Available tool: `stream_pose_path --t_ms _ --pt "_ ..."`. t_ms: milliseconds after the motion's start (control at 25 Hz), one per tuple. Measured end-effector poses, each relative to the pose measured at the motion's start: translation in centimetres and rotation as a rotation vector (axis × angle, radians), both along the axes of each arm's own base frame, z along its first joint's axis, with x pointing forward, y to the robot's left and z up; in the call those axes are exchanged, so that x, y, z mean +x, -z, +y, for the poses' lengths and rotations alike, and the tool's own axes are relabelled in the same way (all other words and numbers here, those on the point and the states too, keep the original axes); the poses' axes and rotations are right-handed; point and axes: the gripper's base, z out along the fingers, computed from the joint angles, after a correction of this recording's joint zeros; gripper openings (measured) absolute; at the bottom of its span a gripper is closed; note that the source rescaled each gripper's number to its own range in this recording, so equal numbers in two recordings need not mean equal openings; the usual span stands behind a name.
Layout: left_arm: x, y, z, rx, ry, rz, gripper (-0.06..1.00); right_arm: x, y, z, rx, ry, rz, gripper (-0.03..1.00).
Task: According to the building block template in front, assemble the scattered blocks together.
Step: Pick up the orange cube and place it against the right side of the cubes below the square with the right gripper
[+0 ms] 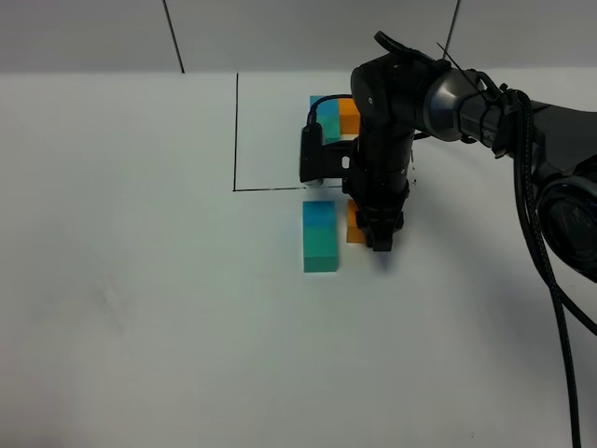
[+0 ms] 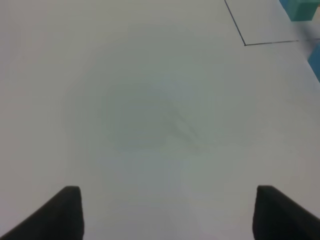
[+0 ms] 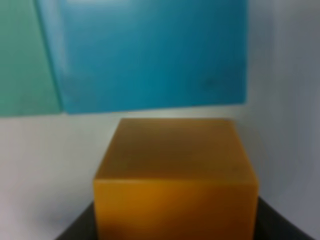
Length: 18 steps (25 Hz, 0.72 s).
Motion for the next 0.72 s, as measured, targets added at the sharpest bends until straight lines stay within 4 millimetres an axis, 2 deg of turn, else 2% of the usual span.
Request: stream_pose_path --t_ms 720 --pt "0.0 0.0 0.0 0.0 0.0 0.0 0.49 -0.11 0.0 0.46 0.005 -0.004 -0.01 0.02"
